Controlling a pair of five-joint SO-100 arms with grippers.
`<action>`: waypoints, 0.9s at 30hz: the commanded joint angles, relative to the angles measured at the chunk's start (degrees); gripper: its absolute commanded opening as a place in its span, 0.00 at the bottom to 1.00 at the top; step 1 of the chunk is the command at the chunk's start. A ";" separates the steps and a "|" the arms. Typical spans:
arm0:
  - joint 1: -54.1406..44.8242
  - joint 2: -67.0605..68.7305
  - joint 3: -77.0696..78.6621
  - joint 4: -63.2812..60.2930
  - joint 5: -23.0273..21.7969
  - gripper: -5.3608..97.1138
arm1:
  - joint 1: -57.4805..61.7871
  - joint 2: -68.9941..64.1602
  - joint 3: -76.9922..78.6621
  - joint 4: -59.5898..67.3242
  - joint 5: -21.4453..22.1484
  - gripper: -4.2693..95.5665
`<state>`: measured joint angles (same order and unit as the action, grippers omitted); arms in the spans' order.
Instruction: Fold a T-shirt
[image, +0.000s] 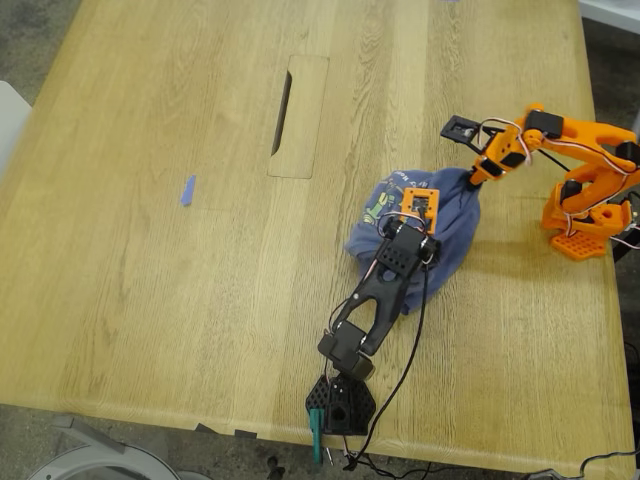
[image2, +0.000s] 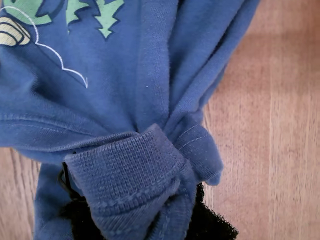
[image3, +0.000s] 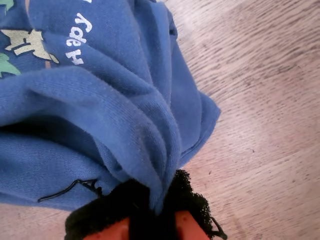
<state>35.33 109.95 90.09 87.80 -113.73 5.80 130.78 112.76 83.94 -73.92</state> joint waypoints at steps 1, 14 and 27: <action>1.85 8.53 2.37 -2.64 0.53 0.05 | 0.00 5.80 2.20 0.88 0.00 0.04; 6.50 19.34 19.86 -11.78 1.05 0.05 | -2.20 22.76 17.31 0.62 -0.35 0.04; 10.28 26.46 32.96 -19.78 1.67 0.05 | -4.57 41.31 31.64 1.32 -1.05 0.04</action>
<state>44.21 130.87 121.90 69.08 -112.76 1.32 169.37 143.17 84.81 -74.36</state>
